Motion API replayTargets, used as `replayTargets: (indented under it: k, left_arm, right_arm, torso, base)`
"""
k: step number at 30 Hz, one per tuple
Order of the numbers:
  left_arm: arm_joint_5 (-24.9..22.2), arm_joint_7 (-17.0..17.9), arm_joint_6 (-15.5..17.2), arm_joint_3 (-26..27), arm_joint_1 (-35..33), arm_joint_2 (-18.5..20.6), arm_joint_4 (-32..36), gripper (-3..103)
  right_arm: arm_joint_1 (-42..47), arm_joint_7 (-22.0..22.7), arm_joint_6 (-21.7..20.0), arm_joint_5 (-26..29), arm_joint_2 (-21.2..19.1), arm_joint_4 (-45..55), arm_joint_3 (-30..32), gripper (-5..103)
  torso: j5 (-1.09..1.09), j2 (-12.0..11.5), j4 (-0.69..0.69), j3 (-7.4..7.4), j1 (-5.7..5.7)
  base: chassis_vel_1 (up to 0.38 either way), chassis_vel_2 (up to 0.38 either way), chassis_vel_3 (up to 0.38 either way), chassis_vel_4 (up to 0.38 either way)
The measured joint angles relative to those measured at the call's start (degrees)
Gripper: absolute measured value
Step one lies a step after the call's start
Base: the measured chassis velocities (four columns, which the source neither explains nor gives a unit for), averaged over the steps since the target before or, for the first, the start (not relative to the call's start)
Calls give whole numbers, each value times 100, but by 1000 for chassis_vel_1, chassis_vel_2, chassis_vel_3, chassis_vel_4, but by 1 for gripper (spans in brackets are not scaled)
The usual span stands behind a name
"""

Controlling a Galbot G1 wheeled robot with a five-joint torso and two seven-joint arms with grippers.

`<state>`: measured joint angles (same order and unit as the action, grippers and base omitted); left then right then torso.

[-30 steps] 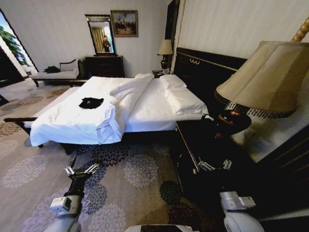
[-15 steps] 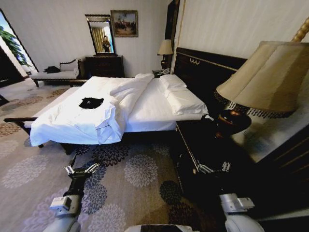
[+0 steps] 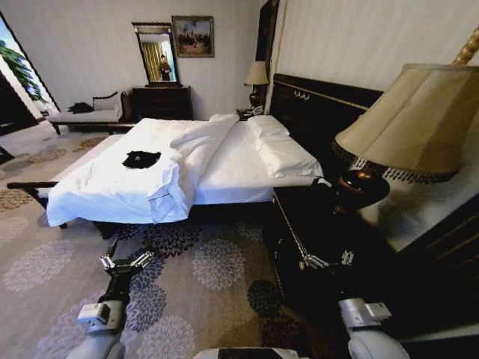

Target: Fold the clothes on the bed.

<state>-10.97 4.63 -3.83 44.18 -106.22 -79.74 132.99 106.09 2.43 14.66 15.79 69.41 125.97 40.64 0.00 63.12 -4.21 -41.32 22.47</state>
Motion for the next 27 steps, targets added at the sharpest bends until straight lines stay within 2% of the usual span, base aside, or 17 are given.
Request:
replayTargets:
  k: [10,15,17,18,23,27]
  left_arm:
    - [-7,-31,-16,7,-37,-6,37,100]
    - [-141,-391,-164,2,-98,29,76,100]
    - [-328,-715,-377,32,-35,64,63,100]
    - [-409,-761,-413,43,10,72,43,100]
    - [-725,-796,-438,64,82,75,24,100]
    - [-727,-796,-513,70,69,52,12,100]
  right_arm:
    - [-3,-10,73,-1,20,-2,6,100]
    - [-5,-11,103,5,30,-3,7,100]
    - [-5,-20,113,26,35,-1,-3,100]
    - [-5,-25,115,47,35,4,-9,100]
    - [1,-28,115,188,27,32,-17,100]
    - [11,-14,85,391,4,51,-30,100]
  torso:
    - [0,-1,0,-1,0]
    - [0,-1,0,-1,0]
    - [0,-1,0,0,0]
    - [0,-1,0,0,0]
    - [0,-1,0,-1,0]
    - [0,-1,0,0,0]
  base:
    - [-50,55,63,-55]
    - [-52,69,62,-56]
    - [-46,58,40,-41]
    - [-58,44,48,-41]
    - [-70,40,48,-35]
    - [-92,65,64,-54]
